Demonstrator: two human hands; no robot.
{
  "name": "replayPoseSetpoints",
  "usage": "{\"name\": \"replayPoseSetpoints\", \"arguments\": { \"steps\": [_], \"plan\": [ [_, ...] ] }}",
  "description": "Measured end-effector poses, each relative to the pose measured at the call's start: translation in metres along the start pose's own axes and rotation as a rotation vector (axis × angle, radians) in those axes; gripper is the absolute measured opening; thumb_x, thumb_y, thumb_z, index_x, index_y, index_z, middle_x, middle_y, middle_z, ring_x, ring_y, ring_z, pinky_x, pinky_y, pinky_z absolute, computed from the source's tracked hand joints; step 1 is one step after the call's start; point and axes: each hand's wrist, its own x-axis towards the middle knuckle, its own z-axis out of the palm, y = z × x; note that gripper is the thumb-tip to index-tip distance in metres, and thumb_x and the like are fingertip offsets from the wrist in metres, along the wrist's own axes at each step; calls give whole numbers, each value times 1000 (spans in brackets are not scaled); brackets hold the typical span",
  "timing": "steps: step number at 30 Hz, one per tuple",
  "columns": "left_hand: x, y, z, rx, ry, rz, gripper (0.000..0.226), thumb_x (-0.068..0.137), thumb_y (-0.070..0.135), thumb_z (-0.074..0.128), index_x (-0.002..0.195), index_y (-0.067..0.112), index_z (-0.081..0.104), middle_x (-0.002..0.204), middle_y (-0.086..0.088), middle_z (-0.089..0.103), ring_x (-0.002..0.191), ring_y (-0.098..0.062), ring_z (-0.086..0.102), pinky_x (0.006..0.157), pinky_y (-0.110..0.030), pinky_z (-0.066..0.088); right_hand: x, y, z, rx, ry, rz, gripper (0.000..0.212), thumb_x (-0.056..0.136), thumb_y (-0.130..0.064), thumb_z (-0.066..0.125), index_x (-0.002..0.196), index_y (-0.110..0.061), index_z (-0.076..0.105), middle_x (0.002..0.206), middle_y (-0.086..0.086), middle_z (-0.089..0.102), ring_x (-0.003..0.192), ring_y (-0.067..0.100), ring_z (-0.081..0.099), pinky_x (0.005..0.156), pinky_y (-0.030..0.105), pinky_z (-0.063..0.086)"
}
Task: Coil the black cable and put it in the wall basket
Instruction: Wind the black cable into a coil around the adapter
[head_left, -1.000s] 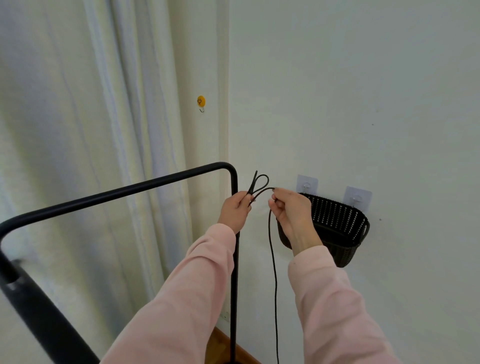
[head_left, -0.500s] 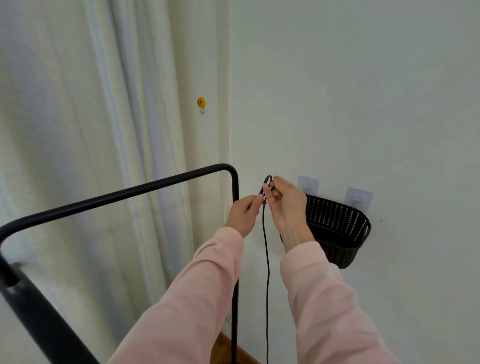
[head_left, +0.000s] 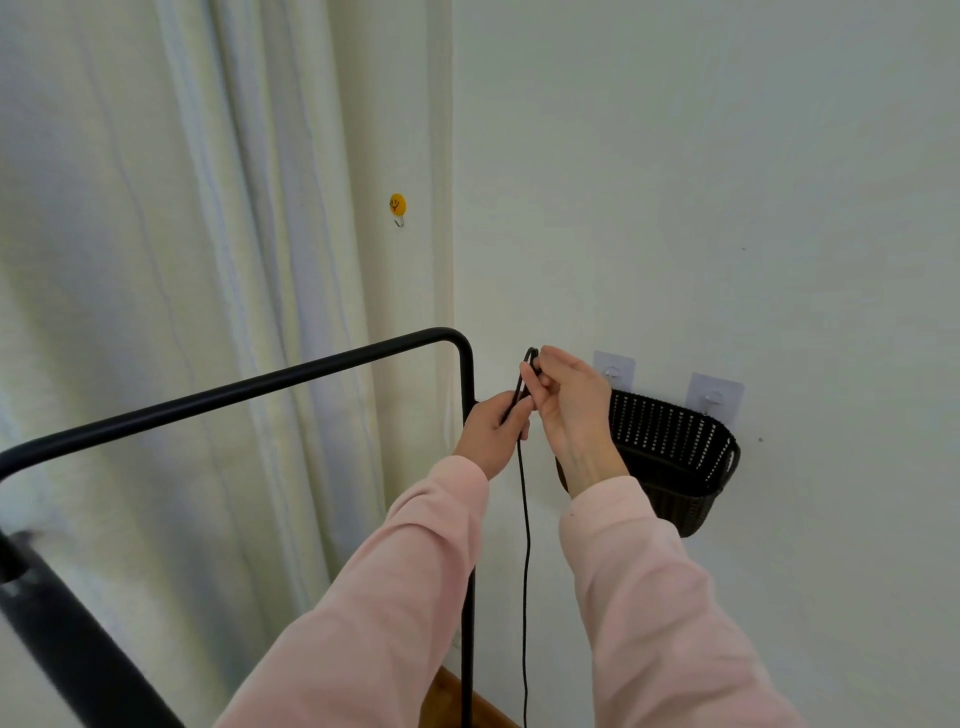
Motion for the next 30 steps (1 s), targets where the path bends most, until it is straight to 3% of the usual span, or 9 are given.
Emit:
{"name": "replayPoseSetpoints", "arguments": {
  "steps": [3, 9, 12, 16, 22, 25, 28, 30],
  "plan": [
    [1, -1, 3, 18, 20, -15, 37, 97, 15, 38, 60, 23, 42, 55, 3, 44, 44, -1, 40, 49, -13, 30, -1, -1, -1, -33, 17, 6, 12, 85, 11, 55, 87, 1, 60, 64, 6, 44, 46, 6, 49, 70, 22, 59],
    [1, -2, 6, -22, 68, -36, 38, 97, 12, 34, 60, 17, 40, 56, 2, 43, 53, -11, 39, 50, -12, 34, -10, -4, -3, -125, -12, 7, 14, 86, 10, 55, 90, -2, 60, 73, 12, 56, 57, 11, 57, 74, 28, 58],
    [1, -3, 7, -119, 95, -78, 35, 96, 10, 36, 62, 14, 42, 58, -2, 43, 51, -13, 44, 49, -8, 42, -11, -2, -6, -260, 47, 10, 20, 86, 10, 51, 97, -5, 56, 79, 8, 53, 65, 13, 55, 68, 25, 56],
    [6, 1, 3, -206, 175, -149, 31, 94, 9, 38, 64, 12, 43, 57, -3, 40, 43, -12, 40, 46, -15, 44, -13, 8, -20, -562, 103, 134, 15, 87, 5, 50, 92, -8, 55, 85, 9, 58, 71, 14, 54, 60, 25, 50],
    [12, 10, -2, -344, 223, -204, 32, 95, 8, 35, 63, 11, 39, 55, -3, 31, 34, -5, 24, 37, -18, 23, -27, 25, -44, -1305, -408, 494, 18, 81, -11, 66, 99, -13, 68, 108, 7, 72, 99, 14, 64, 80, 34, 47],
    [15, 5, -5, -281, 251, -201, 33, 95, 12, 36, 62, 13, 39, 55, -1, 31, 39, -9, 24, 38, -18, 22, -27, 31, -53, -1387, -412, 489, 17, 85, -17, 62, 94, -6, 71, 86, 3, 75, 79, 9, 69, 82, 32, 50],
    [16, -3, -9, -186, 292, -189, 35, 93, 15, 40, 59, 15, 41, 55, -1, 36, 48, -15, 29, 48, -24, 25, -24, 30, -53, -1327, -365, 414, 13, 82, -15, 68, 74, -5, 69, 54, 1, 64, 42, 6, 54, 53, 19, 44],
    [15, -4, -10, -120, 291, -161, 36, 94, 15, 41, 58, 16, 42, 55, -1, 39, 51, -16, 32, 50, -27, 28, -21, 26, -48, -1342, -308, 349, 13, 80, -11, 71, 72, -2, 68, 49, 3, 56, 37, 9, 45, 44, 18, 39]
  ]
}}
